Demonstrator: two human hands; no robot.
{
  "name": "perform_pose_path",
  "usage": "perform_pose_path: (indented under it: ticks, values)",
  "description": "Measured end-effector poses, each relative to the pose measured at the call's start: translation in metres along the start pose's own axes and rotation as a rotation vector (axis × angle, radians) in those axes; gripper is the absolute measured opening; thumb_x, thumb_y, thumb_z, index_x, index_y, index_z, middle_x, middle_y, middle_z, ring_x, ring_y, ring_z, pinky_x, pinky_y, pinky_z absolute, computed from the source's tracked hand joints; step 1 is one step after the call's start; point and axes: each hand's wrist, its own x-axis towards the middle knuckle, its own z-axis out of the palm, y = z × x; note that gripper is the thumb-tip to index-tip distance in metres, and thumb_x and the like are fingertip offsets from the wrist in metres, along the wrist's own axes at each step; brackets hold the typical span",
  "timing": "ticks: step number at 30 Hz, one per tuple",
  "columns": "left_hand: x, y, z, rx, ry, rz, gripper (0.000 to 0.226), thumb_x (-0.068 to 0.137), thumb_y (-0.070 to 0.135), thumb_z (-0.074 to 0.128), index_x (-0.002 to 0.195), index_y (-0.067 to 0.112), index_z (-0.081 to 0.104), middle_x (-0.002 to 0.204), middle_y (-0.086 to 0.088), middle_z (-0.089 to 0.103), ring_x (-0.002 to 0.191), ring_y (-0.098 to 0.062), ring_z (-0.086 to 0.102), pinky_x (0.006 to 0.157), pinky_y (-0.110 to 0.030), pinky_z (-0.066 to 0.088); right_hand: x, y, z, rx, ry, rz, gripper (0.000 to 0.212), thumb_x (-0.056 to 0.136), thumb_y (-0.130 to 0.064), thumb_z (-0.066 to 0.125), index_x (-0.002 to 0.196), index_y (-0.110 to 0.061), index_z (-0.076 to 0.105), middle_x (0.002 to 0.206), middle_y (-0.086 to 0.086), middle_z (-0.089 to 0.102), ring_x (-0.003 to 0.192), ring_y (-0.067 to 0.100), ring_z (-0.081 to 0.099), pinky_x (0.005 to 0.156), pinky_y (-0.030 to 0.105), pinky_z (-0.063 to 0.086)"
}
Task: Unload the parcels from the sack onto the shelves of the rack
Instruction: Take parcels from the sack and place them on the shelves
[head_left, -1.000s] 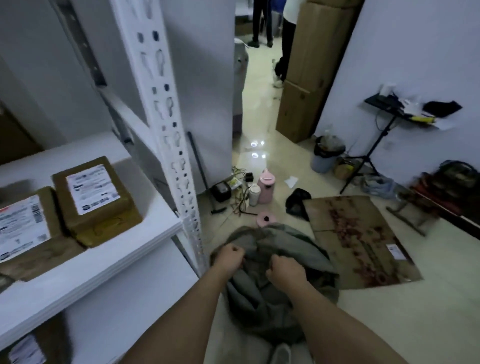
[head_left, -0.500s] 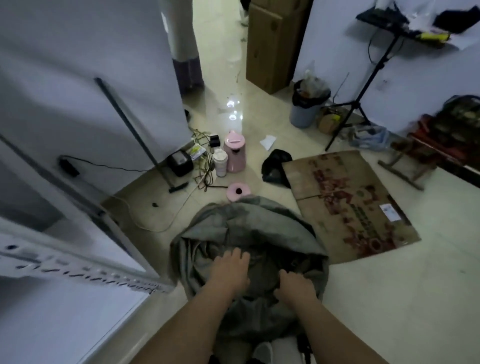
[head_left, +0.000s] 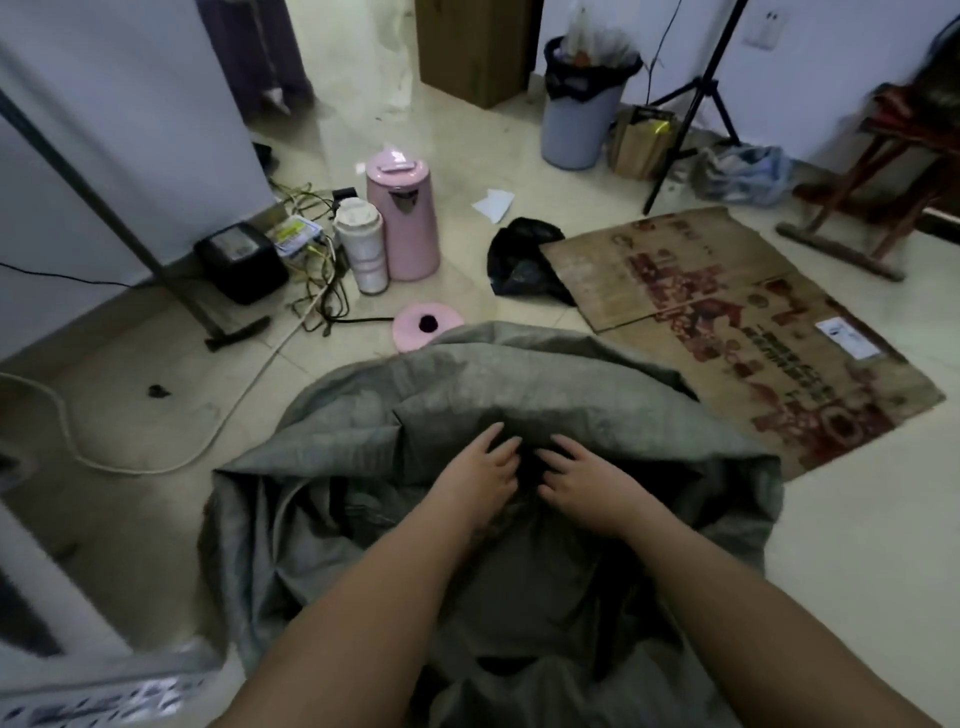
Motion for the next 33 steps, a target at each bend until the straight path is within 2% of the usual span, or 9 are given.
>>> perform_pose_path:
  ticks: [4, 7, 9, 11, 17, 22, 26, 28, 33]
  values:
    - [0.039, -0.001, 0.018, 0.147, 0.116, 0.021, 0.042, 0.100, 0.027, 0.033, 0.139, 0.017, 0.046, 0.156, -0.008, 0.028, 0.148, -0.029, -0.001, 0.105, -0.053, -0.021, 0.020, 0.033, 0.042, -0.151, 0.099, 0.112, 0.023, 0.072, -0.026, 0.056, 0.073, -0.014, 0.076, 0.087, 0.006, 0.075, 0.113, 0.031, 0.064, 0.116, 0.055, 0.023]
    - [0.052, -0.001, 0.018, 0.253, 0.109, -0.055, 0.045, 0.100, 0.030, 0.032, 0.142, 0.017, 0.043, 0.157, -0.006, 0.023, 0.147, -0.031, -0.007, 0.102, -0.055, -0.023, 0.012, 0.050, 0.047, -0.208, -0.014, 0.299, 0.048, 0.068, -0.035, 0.074, 0.106, -0.005, 0.073, 0.127, 0.021, 0.061, 0.134, 0.037, 0.043, 0.116, 0.052, -0.010]
    - [0.054, -0.001, 0.011, 0.314, 0.081, -0.096, 0.048, 0.101, 0.033, 0.030, 0.145, 0.016, 0.036, 0.159, -0.007, 0.017, 0.147, -0.032, -0.010, 0.100, -0.056, -0.024, 0.005, 0.064, 0.045, -0.326, -0.024, 0.410, 0.063, 0.091, -0.041, 0.049, 0.143, -0.005, 0.043, 0.156, 0.022, 0.023, 0.148, 0.037, 0.005, 0.107, 0.052, -0.030]
    - [0.056, -0.006, 0.002, 0.373, 0.057, -0.120, 0.052, 0.101, 0.035, 0.029, 0.149, 0.015, 0.028, 0.160, -0.009, 0.010, 0.147, -0.032, -0.012, 0.101, -0.056, -0.023, 0.003, 0.080, 0.032, -0.388, -0.033, 0.488, 0.061, 0.100, -0.038, 0.028, 0.153, -0.009, 0.017, 0.160, 0.019, -0.005, 0.145, 0.037, -0.018, 0.106, 0.056, -0.029]
    - [0.077, -0.031, -0.012, 0.679, -0.050, -0.223, 0.071, 0.099, 0.049, 0.024, 0.152, 0.011, -0.004, 0.160, -0.012, -0.009, 0.144, -0.036, -0.018, 0.112, -0.057, -0.016, 0.017, 0.116, 0.009, -0.501, -0.065, 0.598, 0.052, 0.102, -0.032, 0.032, 0.151, -0.019, 0.025, 0.159, 0.018, -0.014, 0.144, 0.040, -0.021, 0.106, 0.060, -0.020]
    - [0.076, -0.071, 0.001, 0.664, -0.200, -0.488, 0.090, 0.089, 0.069, 0.025, 0.152, 0.015, -0.010, 0.159, -0.016, -0.009, 0.143, -0.043, -0.017, 0.109, -0.062, -0.019, 0.010, 0.127, 0.035, -0.360, -0.051, 0.383, 0.039, 0.098, -0.021, 0.042, 0.134, -0.021, 0.055, 0.160, 0.013, 0.015, 0.148, 0.038, 0.007, 0.111, 0.059, -0.016]
    - [0.090, -0.088, 0.007, 0.645, -0.171, -0.542, 0.089, 0.089, 0.070, 0.021, 0.151, 0.016, -0.011, 0.159, -0.015, -0.009, 0.143, -0.042, -0.017, 0.106, -0.063, -0.022, 0.027, 0.124, 0.064, -0.319, 0.123, 0.105, 0.038, 0.081, -0.017, 0.040, 0.076, -0.017, 0.077, 0.097, 0.006, 0.072, 0.095, 0.029, 0.067, 0.100, 0.046, 0.030]
    - [0.098, -0.086, 0.009, 0.583, -0.096, -0.543, 0.087, 0.091, 0.066, 0.025, 0.152, 0.016, -0.010, 0.160, -0.014, -0.009, 0.143, -0.040, -0.017, 0.103, -0.063, -0.024, 0.033, 0.120, 0.076, -0.205, 0.056, 0.159, 0.044, 0.078, -0.021, 0.033, 0.084, -0.015, 0.076, 0.086, 0.003, 0.071, 0.094, 0.028, 0.067, 0.100, 0.046, 0.030]
    - [0.107, -0.067, 0.008, 0.497, 0.071, -0.376, 0.074, 0.097, 0.050, 0.027, 0.151, 0.011, -0.006, 0.160, -0.013, -0.008, 0.145, -0.036, -0.017, 0.098, -0.060, -0.026, 0.029, 0.124, 0.082, 0.048, -0.255, 0.514, 0.047, 0.102, -0.026, 0.025, 0.147, -0.017, 0.035, 0.148, 0.005, 0.044, 0.145, 0.030, 0.019, 0.117, 0.052, -0.002]
